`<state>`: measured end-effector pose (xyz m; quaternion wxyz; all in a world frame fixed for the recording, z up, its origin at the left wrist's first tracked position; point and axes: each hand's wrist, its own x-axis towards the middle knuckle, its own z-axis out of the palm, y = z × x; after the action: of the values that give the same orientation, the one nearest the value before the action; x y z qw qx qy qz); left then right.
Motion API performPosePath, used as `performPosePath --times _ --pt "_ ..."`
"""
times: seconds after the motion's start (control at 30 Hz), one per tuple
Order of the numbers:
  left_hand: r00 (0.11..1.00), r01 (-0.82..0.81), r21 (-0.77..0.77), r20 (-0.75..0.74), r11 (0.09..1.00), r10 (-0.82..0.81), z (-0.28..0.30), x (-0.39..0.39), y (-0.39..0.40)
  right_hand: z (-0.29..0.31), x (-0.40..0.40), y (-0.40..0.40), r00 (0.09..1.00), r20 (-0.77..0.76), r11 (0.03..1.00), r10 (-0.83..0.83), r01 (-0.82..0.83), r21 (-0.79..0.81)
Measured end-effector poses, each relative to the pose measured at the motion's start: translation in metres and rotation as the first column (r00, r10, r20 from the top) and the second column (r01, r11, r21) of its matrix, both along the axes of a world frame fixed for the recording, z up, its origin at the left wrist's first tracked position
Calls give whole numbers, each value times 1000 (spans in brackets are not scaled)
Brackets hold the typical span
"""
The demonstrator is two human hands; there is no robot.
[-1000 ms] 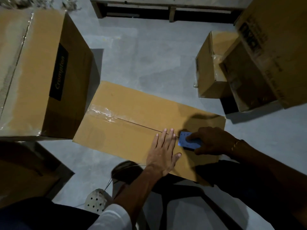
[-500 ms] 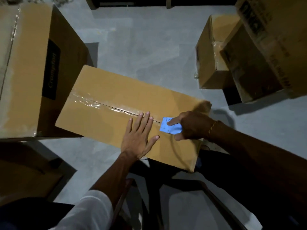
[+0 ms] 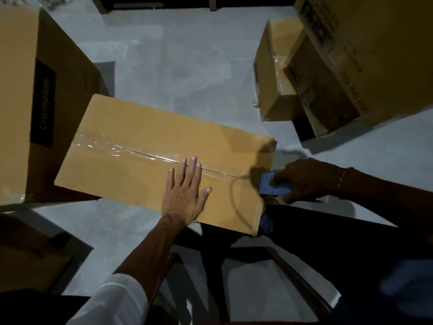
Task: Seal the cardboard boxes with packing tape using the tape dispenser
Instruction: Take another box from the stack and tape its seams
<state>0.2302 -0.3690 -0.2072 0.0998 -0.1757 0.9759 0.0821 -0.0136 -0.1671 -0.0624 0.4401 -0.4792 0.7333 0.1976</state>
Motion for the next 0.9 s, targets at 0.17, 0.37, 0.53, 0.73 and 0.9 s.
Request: performPosePath --times 0.17,0.37,0.53,0.73,0.9 --pt "973 224 111 23 968 -228 10 -45 77 1 -2 3 1000 12 999 -28 28 -29" --pt "993 43 71 106 997 -50 11 -74 143 -2 -4 5 999 32 998 -40 42 -42" --pt "993 67 95 85 993 -76 13 -71 137 0 -9 14 992 77 995 -99 99 -1" --pt "991 110 94 68 989 -117 13 -66 126 -3 -13 31 993 60 994 -106 105 20" --pt "985 156 99 56 983 -162 13 -65 122 -18 -10 17 995 78 998 -67 68 -14"
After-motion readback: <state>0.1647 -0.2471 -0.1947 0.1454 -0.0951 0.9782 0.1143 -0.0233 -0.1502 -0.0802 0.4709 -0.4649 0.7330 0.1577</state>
